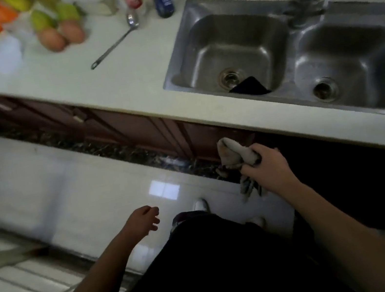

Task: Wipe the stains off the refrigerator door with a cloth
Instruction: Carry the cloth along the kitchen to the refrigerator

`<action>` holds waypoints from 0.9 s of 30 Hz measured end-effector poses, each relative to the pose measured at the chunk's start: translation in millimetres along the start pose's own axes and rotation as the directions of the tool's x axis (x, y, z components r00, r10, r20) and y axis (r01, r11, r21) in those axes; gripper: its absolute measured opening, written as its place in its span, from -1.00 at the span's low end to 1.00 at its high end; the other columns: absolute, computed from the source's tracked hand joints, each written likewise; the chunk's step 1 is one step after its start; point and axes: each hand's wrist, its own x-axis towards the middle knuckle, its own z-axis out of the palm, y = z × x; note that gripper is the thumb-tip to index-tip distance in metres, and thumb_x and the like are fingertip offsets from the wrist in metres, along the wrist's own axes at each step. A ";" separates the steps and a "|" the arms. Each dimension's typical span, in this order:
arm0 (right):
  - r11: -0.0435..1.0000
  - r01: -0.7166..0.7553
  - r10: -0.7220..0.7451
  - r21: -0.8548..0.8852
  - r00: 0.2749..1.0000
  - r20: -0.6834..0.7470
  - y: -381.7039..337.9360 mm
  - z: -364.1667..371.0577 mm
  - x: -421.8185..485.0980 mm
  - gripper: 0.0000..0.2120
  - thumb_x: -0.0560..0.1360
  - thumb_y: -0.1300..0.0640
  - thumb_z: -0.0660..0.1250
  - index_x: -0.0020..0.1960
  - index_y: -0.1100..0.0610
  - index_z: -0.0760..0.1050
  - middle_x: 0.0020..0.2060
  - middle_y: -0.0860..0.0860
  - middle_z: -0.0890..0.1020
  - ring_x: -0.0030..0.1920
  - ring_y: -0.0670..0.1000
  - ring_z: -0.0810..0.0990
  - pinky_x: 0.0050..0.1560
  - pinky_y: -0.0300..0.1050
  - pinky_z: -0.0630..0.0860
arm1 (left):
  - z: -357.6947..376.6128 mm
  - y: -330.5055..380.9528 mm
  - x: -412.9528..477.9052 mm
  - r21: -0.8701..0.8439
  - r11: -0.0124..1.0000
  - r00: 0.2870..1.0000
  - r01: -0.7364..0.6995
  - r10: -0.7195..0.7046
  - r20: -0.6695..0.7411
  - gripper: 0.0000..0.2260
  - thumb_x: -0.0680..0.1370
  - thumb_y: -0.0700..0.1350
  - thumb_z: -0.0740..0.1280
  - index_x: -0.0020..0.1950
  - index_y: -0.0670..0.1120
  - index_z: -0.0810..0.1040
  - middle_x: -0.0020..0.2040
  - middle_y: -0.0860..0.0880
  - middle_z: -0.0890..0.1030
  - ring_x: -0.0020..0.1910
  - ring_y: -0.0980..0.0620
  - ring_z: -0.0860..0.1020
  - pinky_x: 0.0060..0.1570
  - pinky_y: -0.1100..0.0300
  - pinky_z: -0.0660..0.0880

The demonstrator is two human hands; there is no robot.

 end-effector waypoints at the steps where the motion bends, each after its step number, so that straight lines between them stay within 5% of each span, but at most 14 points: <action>1: 1.000 0.014 -0.013 -0.009 0.998 0.066 -13.9 12.4 1.9 -0.81 0.43 0.00 0.46 -0.04 -0.06 0.47 -0.25 -0.10 0.54 -0.26 -0.11 0.51 -0.33 -0.16 0.37 | -8.0 -23.8 -1.0 -0.049 0.998 0.999 0.029 -0.030 -0.020 -0.80 0.63 -0.06 0.26 -0.06 -0.15 0.57 -0.15 -0.12 0.65 -0.31 -0.03 0.57 -0.35 0.23 0.34; 6: 0.996 0.055 -0.035 -0.067 0.963 0.266 -70.8 66.3 12.2 -0.85 0.47 -0.01 0.42 -0.10 -0.13 0.44 -0.23 -0.09 0.55 -0.25 -0.06 0.52 -0.28 -0.10 0.37 | -34.3 -124.0 -2.4 -0.280 0.947 0.982 0.157 -0.180 -0.057 -0.80 0.58 -0.06 0.33 -0.06 -0.20 0.56 -0.24 -0.17 0.62 -0.34 -0.11 0.57 -0.32 0.21 0.33; 11: 0.995 0.064 -0.041 -0.073 0.960 0.278 -128.7 115.5 24.1 -0.89 0.48 0.01 0.42 -0.07 -0.13 0.49 -0.20 -0.10 0.58 -0.21 -0.09 0.55 -0.25 -0.12 0.41 | -69.1 -184.4 1.3 -0.313 0.907 0.953 0.280 -0.301 -0.019 -0.77 0.67 -0.11 0.22 -0.09 -0.20 0.55 -0.26 -0.18 0.63 -0.36 -0.10 0.57 -0.41 0.29 0.39; 14: 0.996 0.083 -0.072 -0.031 0.962 0.263 -169.6 144.3 36.1 -0.85 0.48 0.02 0.43 -0.10 -0.20 0.49 -0.21 -0.17 0.59 -0.20 -0.19 0.55 -0.29 -0.29 0.42 | -109.8 -188.8 14.4 -0.325 0.918 0.967 0.228 -0.253 -0.035 -0.78 0.67 -0.17 0.23 -0.11 -0.23 0.54 -0.27 -0.20 0.59 -0.38 -0.09 0.53 -0.54 0.33 0.37; 17: 0.996 0.082 -0.075 -0.016 0.960 0.269 -207.3 168.4 52.2 -0.81 0.47 0.06 0.44 -0.12 -0.21 0.49 -0.21 -0.17 0.60 -0.21 -0.26 0.55 -0.26 -0.26 0.43 | -156.0 -174.9 26.7 -0.388 0.908 0.975 0.157 -0.204 -0.084 -0.78 0.67 -0.18 0.23 -0.13 -0.24 0.53 -0.23 -0.23 0.57 -0.35 -0.11 0.51 -0.39 0.21 0.36; 22: 0.985 0.168 -0.149 -0.030 0.931 0.335 -271.5 209.1 103.4 -0.83 0.45 0.12 0.48 -0.01 -0.07 0.56 -0.17 -0.18 0.63 -0.15 -0.36 0.57 -0.29 -0.45 0.43 | -233.5 -156.8 51.0 -0.404 0.913 0.971 0.057 -0.144 -0.188 -0.77 0.65 -0.10 0.25 0.02 -0.24 0.60 -0.14 -0.17 0.66 -0.31 -0.05 0.58 -0.51 0.36 0.39; 27: 0.956 0.283 -0.221 -0.080 0.870 0.440 -350.3 269.5 174.2 -0.80 0.42 0.14 0.48 0.03 0.04 0.59 -0.15 -0.10 0.65 -0.11 -0.07 0.62 -0.13 -0.13 0.49 | -285.1 -170.8 60.3 -0.551 0.832 0.933 0.069 -0.250 -0.260 -0.77 0.65 -0.10 0.25 0.03 -0.25 0.59 -0.14 -0.17 0.65 -0.28 -0.10 0.59 -0.34 0.19 0.42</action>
